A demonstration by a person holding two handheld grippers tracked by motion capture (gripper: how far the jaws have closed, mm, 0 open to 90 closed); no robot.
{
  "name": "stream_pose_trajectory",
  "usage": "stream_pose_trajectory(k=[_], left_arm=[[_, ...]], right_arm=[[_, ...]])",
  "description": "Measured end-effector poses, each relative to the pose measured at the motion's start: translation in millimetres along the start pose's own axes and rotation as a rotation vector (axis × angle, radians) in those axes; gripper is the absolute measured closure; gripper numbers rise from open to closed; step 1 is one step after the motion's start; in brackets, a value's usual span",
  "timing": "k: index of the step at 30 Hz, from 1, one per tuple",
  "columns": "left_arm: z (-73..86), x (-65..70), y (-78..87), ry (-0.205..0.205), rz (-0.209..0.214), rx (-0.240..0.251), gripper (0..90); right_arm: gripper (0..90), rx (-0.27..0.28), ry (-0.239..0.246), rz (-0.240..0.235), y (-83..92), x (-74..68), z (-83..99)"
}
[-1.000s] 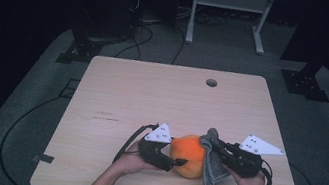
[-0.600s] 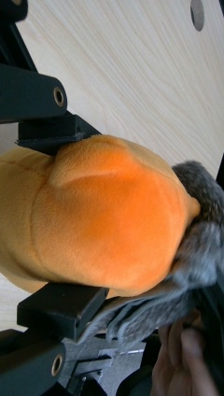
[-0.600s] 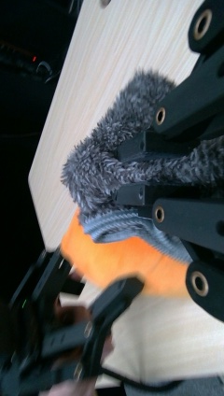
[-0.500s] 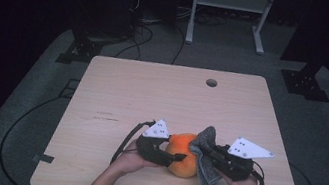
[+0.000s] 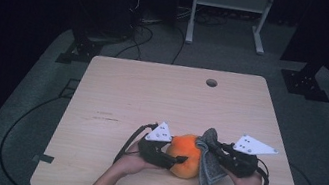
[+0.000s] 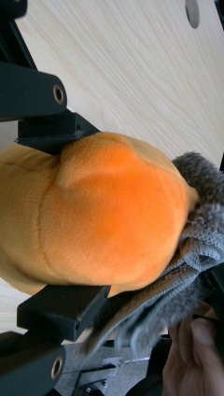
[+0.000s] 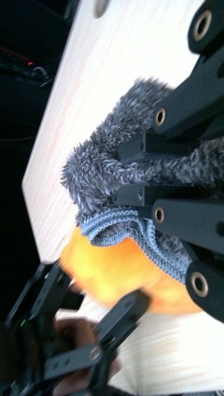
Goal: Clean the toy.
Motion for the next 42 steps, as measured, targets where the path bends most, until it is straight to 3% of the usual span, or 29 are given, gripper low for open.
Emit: stream_pose_trajectory(k=[4,8,11,13,15,18,21,23,27,29,32,34,37,40,42], left_arm=[[1.8,-4.2,1.7,0.033,-0.003,0.024,32.5],[1.1,-2.9,-0.9,0.032,-0.016,0.032,32.5],[0.3,1.6,-4.4,0.002,-0.017,0.019,32.6],[0.2,5.9,-6.7,-0.022,-0.005,0.012,32.7],[0.6,8.4,-7.2,-0.042,0.009,0.005,31.9],[1.5,6.8,-5.8,-0.041,0.033,0.013,30.8],[0.3,9.8,-8.9,-0.05,0.028,0.013,31.2],[-1.1,13.2,-11.7,-0.069,0.02,0.006,31.4],[0.1,23.5,-17.2,-0.15,0.049,-0.037,32.0],[-0.1,28.1,-19.7,-0.189,0.04,-0.067,31.0],[-1.7,24.1,-18.0,-0.159,0.04,-0.051,25.4],[-2.5,18.7,-16.8,-0.107,0.026,-0.023,20.2],[-1.1,14.0,-19.3,-0.051,0.031,-0.028,17.6],[-0.1,18.1,-20.7,-0.09,0.037,-0.039,28.7],[0.6,24.4,-23.5,-0.142,0.053,-0.055,31.8]], right_arm=[[80.6,-0.023,-0.007,0.01,1.5,5.5,7.2],[80.6,0.002,0.025,-0.004,4.3,-6.0,-0.5],[80.6,0.021,0.065,-0.029,4.8,-20.9,-8.5],[80.6,0.045,0.089,-0.078,5.7,-32.0,-14.4],[80.6,0.041,0.106,-0.077,5.7,-35.2,-15.8],[80.7,0.039,0.086,-0.082,6.1,-29.0,-13.4],[80.7,0.028,0.05,-0.062,6.3,-17.2,-9.6],[80.7,0.027,0.039,-0.06,7.5,-15.5,-9.4],[80.6,0.073,0.077,-0.108,12.6,-30.2,-18.2],[80.6,0.066,0.097,-0.109,11.0,-33.7,-20.3],[80.6,0.044,0.088,-0.091,7.5,-26.4,-15.4],[80.6,0.037,0.069,-0.08,8.2,-18.7,-12.3],[80.6,0.027,0.041,-0.076,10.7,-9.5,-8.8],[80.7,0.04,0.025,-0.1,14.8,-13.2,-11.9],[80.7,0.052,0.065,-0.129,17.3,-26.7,-19.6]])
Point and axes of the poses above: each handheld gripper's, and its own axes: y roughly backward along the jaws, z roughly out of its underside, x roughly to its right, the point moved 3 cm from there along -y, roughly forward along the jaws, and after that the axes turned 13 degrees about z, right-handed, at the moved point
